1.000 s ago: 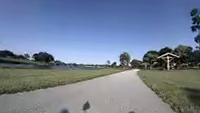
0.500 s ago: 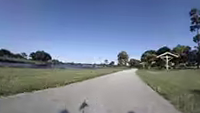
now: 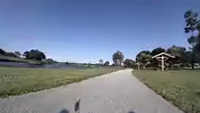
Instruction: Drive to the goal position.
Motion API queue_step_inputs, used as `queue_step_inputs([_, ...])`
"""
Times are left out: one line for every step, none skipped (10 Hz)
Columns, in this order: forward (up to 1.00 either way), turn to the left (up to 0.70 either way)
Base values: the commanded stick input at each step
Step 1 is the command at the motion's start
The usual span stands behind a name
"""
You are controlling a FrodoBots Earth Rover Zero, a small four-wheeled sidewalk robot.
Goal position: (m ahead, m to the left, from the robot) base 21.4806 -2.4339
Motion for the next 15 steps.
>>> queue_step_inputs([0.85,0.0])
queue_step_inputs([0.85,0.0])
queue_step_inputs([0.85,0.0])
queue_step_inputs([0.85,0.0])
queue_step_inputs([0.85,0.0])
queue_step_inputs([0.85,0.0])
queue_step_inputs([0.85,0.0])
queue_step_inputs([0.85,0.0])
queue_step_inputs([0.85,0.0])
queue_step_inputs([0.85,0.28])
queue_step_inputs([0.85,0.34])
queue_step_inputs([0.85,0.34])
queue_step_inputs([0.85,0.04])
queue_step_inputs([0.85,0.0])
queue_step_inputs([0.85,0.0])
